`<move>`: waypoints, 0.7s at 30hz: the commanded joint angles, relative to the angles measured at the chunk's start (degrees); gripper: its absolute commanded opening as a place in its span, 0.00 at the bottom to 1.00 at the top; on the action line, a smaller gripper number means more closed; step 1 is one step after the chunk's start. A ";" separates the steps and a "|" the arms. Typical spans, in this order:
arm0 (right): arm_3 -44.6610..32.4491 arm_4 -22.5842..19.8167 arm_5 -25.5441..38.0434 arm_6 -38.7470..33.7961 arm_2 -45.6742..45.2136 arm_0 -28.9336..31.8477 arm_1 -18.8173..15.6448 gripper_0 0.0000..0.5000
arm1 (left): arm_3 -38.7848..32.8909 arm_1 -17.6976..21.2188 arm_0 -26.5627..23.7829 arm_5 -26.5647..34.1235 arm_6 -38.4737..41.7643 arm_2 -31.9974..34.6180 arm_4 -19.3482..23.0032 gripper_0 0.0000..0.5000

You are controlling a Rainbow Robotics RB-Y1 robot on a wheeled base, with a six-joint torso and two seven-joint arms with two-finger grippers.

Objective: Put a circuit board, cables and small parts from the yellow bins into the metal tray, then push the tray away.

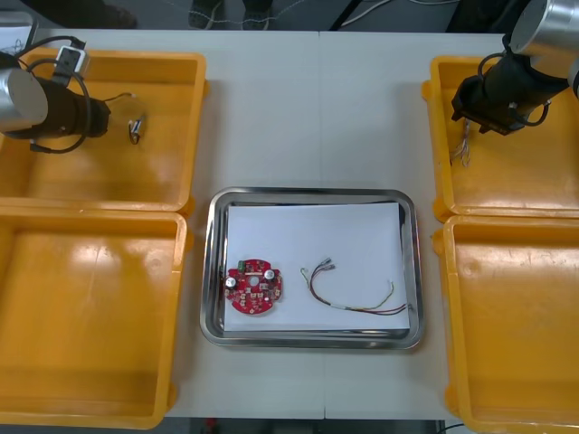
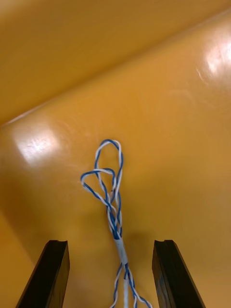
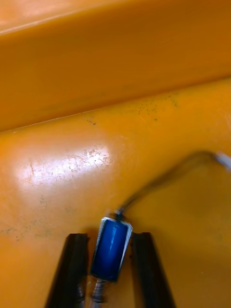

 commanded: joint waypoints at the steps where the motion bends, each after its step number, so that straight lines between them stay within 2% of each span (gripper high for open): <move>1: -1.68 -0.76 -0.49 1.75 0.28 1.28 0.34 1.00 | -0.60 0.42 0.62 -1.90 -5.36 -2.95 0.91 0.00; 10: -2.56 -2.52 -0.76 2.19 0.37 3.13 0.34 1.00 | -0.60 0.95 0.88 -1.63 -5.27 -3.21 2.05 0.00; 21: -2.56 -2.61 -0.85 3.24 0.81 4.27 0.34 1.00 | -5.08 4.37 0.88 10.32 -5.53 2.15 2.14 0.00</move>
